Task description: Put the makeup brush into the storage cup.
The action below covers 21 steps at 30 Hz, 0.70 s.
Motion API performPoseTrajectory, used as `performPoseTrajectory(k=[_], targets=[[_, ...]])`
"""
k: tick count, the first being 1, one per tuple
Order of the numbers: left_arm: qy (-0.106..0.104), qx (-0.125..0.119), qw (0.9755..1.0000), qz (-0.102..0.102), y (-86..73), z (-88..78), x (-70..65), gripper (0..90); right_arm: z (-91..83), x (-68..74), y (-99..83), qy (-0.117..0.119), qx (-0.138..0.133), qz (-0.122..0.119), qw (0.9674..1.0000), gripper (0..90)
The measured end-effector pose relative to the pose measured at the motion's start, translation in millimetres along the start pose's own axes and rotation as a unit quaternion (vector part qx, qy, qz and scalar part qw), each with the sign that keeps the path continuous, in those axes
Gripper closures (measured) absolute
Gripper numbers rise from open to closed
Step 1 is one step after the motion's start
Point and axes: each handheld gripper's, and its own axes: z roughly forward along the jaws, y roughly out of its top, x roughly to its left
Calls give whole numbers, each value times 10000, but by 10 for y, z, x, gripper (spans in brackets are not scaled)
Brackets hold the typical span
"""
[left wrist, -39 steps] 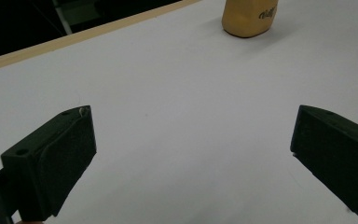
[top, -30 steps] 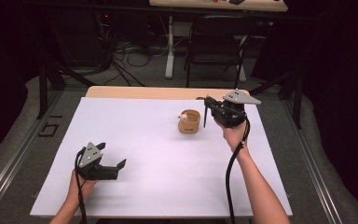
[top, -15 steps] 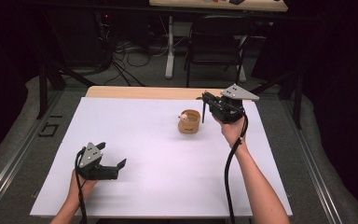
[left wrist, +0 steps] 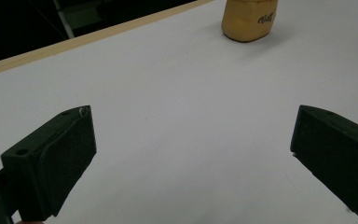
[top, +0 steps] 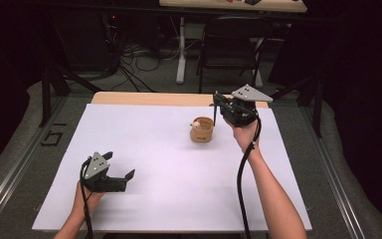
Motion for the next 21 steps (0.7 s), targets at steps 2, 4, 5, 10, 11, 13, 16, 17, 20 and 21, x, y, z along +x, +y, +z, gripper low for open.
performPoseTrajectory(k=[2, 4, 5, 10, 11, 13, 16, 17, 20, 21], targets=[[2, -5, 10000, 5, 1, -4, 0, 0, 15, 2, 9, -33, -6, -40, 10000, 844], [0, -8, 10000, 4, 1, -6, 1, 0, 30, 3, 17, -17, -19, -37, 10000, 844], [-2, -10, 10000, 1, 1, -6, 1, 0, 42, 8, 22, -28, -10, -54, 10000, 844], [-2, -9, 10000, 15, 3, -7, -2, 0, 89, 17, 35, -61, -6, -106, 9999, 844], [-1, -7, 10000, 20, 4, -8, -2, 0, 100, 18, 40, -60, -18, -111, 9999, 844], [-1, -9, 10000, 19, 3, -9, 0, 0, 120, 28, 39, -65, -11, -144, 9999, 844], [-2, -5, 10000, 10, 3, -7, -2, 0, 152, 36, 29, -56, -9, -167, 9998, 844], [-5, -4, 10000, 15, 3, -7, -4, 0, 162, 36, 27, -47, 3, -164, 9999, 845], [-6, 0, 10000, 26, 4, -6, -5, 0, 198, 31, 15, -58, 7, -157, 9999, 845], [-6, 1, 10000, 24, 4, -6, -5, 0, 210, 32, 11, -80, 0, -150, 9999, 844]])
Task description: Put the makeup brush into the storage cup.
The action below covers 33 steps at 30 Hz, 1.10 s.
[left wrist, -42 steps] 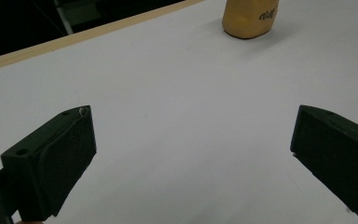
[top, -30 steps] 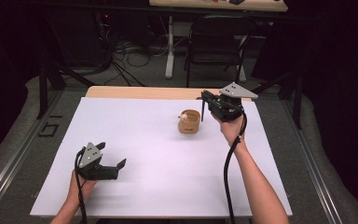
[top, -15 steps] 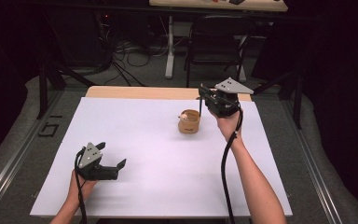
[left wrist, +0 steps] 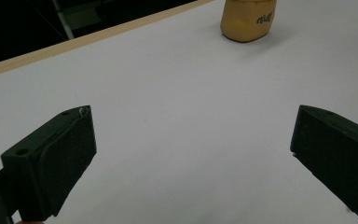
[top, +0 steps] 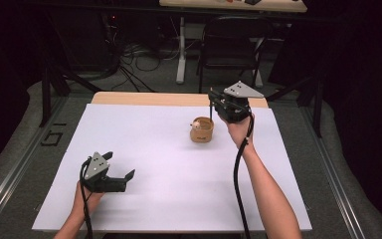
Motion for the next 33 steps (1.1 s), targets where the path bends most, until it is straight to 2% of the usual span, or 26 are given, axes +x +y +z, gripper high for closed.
performPoseTrajectory(k=[18, 33], targets=[[2, -8, 10000, 16, 1, -8, 0, 0, 144, 4, -68, -31, 56, -21, 10000, 844], [29, -22, 10000, 31, 0, -10, 2, 0, 306, 13, -152, 0, 203, -38, 9998, 844]])
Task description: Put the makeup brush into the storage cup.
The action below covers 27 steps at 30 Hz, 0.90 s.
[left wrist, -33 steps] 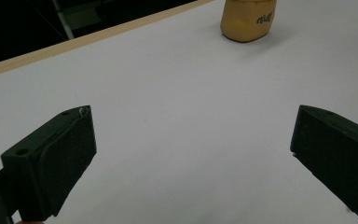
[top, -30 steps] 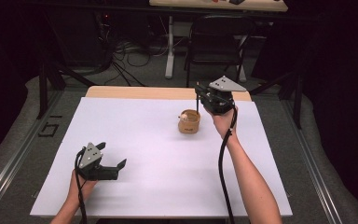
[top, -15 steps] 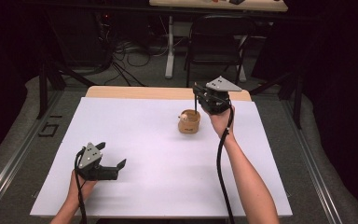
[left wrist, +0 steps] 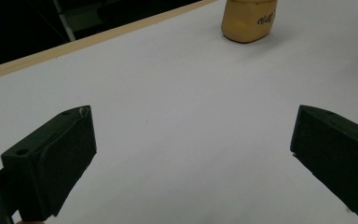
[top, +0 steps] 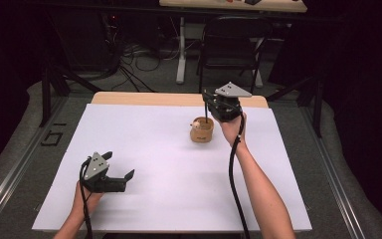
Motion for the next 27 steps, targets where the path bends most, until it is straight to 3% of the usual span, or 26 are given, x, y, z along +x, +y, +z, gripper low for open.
performPoseTrajectory(k=[27], targets=[[36, -55, 10000, -7, 2, -11, 0, 0, 169, -23, -168, 3, 373, 104, 9992, 842]])
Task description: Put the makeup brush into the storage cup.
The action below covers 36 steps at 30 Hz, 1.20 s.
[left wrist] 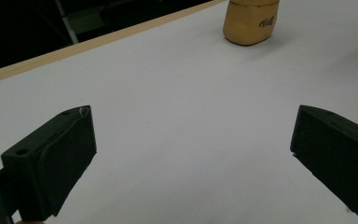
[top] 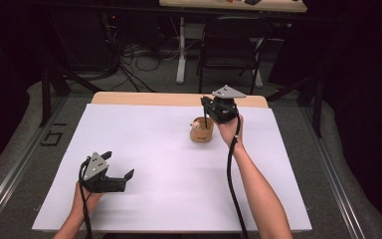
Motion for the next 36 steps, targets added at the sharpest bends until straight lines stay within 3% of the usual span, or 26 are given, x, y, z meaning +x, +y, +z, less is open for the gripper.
performPoseTrajectory(k=[7, 9, 11, 14, 17, 24, 36], targets=[[19, -3, 10000, -3, 2, -6, -2, 0, 14, -11, -33, -21, 61, 20, 10000, 832], [22, -10, 10000, 3, 2, -8, 0, 0, 12, -19, -37, 97, 79, 124, 9998, 669], [53, -52, 10000, 6, 7, -16, 1, 0, 16, -17, -41, 97, 230, 213, 9995, 424], [80, -123, 9999, 7, 17, -29, 5, 2, -11, -32, -71, 266, 320, 349, 9985, 256], [40, -140, 9999, -3, 21, -27, 0, 1, -58, -37, -92, 433, 326, 416, 9977, 172], [71, -148, 9998, 115, 44, -26, -46, 0, -247, 14, -137, 664, 225, 340, 9970, 90], [17, -204, 9997, 148, 60, -31, -67, 0, -563, 202, -308, 806, 108, 70, 9967, 10]])
